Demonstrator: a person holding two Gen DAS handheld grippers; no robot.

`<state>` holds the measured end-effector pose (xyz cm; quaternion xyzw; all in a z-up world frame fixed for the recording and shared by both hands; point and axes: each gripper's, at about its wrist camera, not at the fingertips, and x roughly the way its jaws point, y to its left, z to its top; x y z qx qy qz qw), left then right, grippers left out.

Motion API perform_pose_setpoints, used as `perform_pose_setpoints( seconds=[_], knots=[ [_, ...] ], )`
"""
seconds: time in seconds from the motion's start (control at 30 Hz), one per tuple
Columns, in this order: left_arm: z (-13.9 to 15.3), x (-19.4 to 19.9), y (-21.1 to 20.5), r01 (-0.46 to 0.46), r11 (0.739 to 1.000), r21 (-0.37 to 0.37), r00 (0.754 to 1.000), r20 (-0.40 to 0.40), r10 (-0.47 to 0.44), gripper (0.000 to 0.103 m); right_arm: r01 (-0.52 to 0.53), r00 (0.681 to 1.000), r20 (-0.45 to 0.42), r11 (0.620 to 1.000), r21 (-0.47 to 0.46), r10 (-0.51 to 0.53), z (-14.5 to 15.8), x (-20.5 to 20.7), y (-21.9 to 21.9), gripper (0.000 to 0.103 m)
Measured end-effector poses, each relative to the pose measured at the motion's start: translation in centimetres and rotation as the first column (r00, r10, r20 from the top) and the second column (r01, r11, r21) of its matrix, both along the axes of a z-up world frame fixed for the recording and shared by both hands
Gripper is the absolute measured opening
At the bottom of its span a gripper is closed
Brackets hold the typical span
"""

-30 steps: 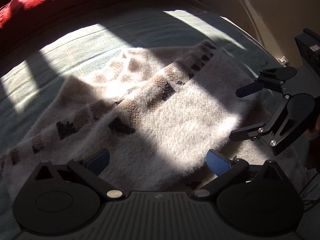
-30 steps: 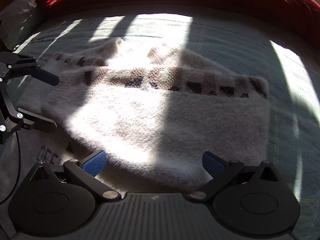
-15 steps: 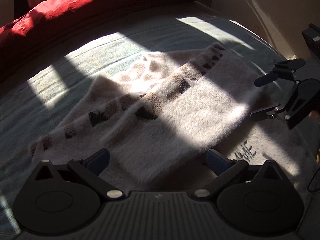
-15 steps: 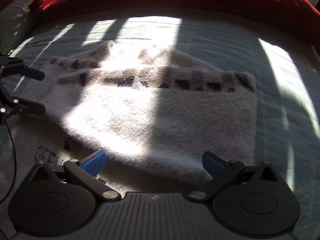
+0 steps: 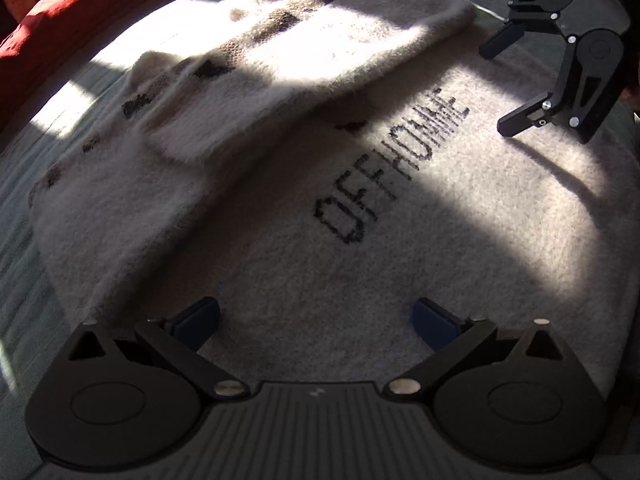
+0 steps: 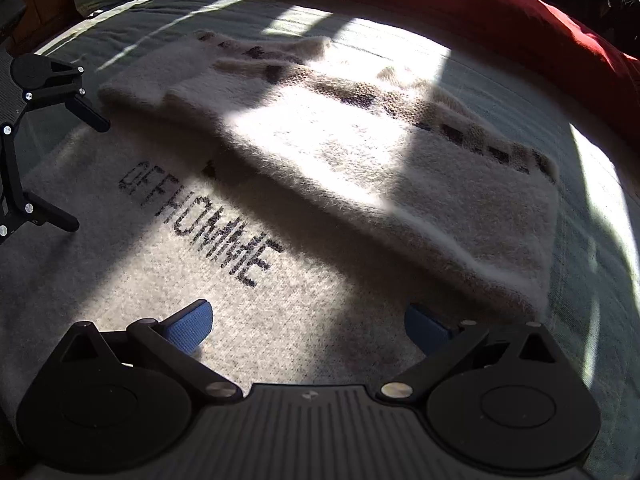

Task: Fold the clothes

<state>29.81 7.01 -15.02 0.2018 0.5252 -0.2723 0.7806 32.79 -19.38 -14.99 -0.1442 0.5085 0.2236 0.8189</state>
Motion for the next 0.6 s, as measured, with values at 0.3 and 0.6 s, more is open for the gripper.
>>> perform_pose_setpoints(
  seconds=[0.3, 0.6],
  knots=[
    [0.3, -4.9, 2.7, -0.073, 0.997, 0.012, 0.996, -0.057, 0.073, 0.102, 0.045, 0.994, -0.096, 0.997, -0.069, -0.052, -0.4, -5.1, -1.8, 0.103],
    [3.5, -4.8, 1.4, -0.135, 0.99, -0.031, 0.99, 0.041, 0.136, 0.102, -0.008, 0.998, -0.068, 0.997, -0.072, 0.003, 1.9, -4.7, -0.3, 0.103]
  ],
)
